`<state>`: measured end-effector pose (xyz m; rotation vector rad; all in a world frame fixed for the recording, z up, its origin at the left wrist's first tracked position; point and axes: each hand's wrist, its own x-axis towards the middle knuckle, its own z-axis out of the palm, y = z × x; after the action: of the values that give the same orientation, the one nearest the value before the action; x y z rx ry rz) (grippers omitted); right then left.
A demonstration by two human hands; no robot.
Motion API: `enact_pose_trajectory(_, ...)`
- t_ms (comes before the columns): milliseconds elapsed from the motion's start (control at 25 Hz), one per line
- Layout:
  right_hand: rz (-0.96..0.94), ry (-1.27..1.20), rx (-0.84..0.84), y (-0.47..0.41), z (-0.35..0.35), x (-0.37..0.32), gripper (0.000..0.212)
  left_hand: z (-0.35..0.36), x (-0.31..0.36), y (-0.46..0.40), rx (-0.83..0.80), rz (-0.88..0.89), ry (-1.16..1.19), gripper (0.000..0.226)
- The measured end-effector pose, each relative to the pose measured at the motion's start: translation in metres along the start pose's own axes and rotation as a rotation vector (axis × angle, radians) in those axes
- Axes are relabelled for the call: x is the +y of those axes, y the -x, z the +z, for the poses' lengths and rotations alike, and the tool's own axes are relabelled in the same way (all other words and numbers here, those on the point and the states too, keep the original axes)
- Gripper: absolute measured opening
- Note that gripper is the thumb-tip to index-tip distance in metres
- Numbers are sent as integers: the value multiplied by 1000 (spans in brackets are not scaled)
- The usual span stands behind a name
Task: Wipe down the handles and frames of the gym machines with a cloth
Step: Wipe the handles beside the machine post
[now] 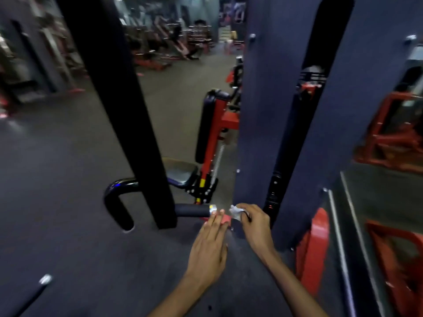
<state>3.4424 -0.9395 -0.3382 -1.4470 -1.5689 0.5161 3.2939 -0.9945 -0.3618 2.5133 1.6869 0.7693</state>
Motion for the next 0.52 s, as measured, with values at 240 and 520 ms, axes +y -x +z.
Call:
enact_pose_trajectory(240,-326,-94,-147,-28,45,-47,36,-77,-24,-3,660,-217,-136,56)
enact_pose_trajectory(520,-791,184,-668,-29,53,-20,39,-134,-60,-93,854,-326,-264,94)
